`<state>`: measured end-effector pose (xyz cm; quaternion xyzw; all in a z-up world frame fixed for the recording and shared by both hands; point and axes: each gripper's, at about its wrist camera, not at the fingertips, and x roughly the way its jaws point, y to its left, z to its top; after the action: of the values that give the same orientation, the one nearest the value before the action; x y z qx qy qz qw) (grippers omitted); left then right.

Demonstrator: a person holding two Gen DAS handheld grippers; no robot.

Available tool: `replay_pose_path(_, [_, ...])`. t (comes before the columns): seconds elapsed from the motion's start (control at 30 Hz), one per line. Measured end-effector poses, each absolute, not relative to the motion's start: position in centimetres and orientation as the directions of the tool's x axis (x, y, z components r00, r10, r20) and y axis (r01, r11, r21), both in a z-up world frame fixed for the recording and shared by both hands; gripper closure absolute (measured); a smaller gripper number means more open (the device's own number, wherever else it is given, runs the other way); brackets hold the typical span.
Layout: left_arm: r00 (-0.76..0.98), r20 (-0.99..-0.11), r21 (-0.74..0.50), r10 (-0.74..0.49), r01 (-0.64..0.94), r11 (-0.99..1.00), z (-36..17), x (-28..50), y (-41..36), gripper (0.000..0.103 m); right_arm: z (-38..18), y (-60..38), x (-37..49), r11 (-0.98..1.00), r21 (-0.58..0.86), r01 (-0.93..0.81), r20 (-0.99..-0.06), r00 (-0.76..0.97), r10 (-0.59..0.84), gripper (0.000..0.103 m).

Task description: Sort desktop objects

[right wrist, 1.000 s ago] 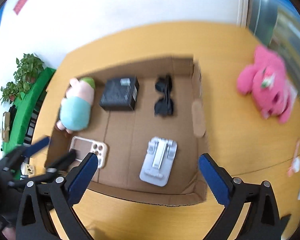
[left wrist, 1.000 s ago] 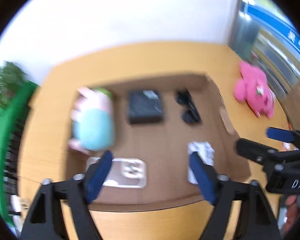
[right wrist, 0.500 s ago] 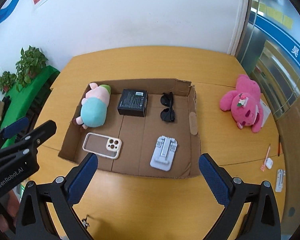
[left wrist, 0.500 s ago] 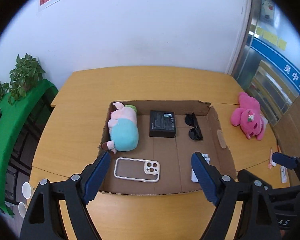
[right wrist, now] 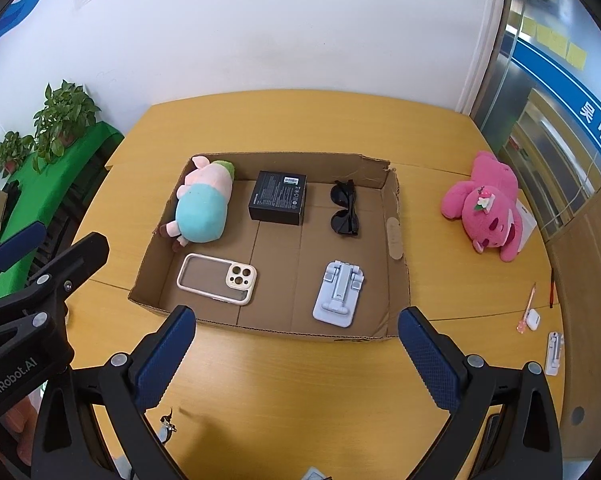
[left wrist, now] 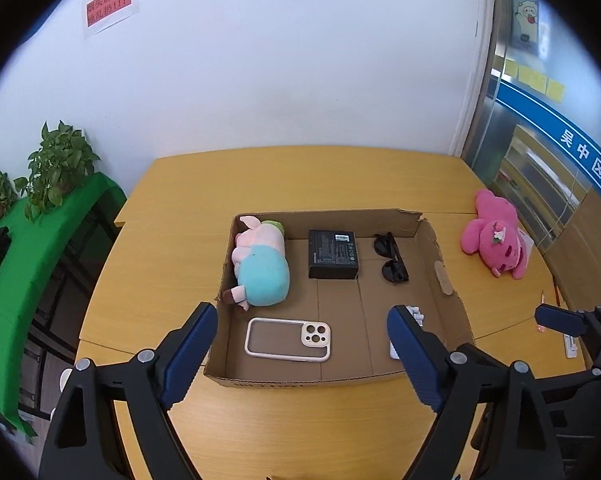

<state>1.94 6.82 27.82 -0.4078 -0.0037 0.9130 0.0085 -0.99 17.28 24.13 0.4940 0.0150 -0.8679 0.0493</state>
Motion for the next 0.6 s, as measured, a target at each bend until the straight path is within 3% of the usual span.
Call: replay_pose_path(0.6, [-0.636,-0.772,-0.029,0.022,0.001,-1.000,27.7,2.8,7.4,0.016,24.3,18.2,0.1,-0.994,0.012,0.107,-0.863,-0.502,-0.064,0.000])
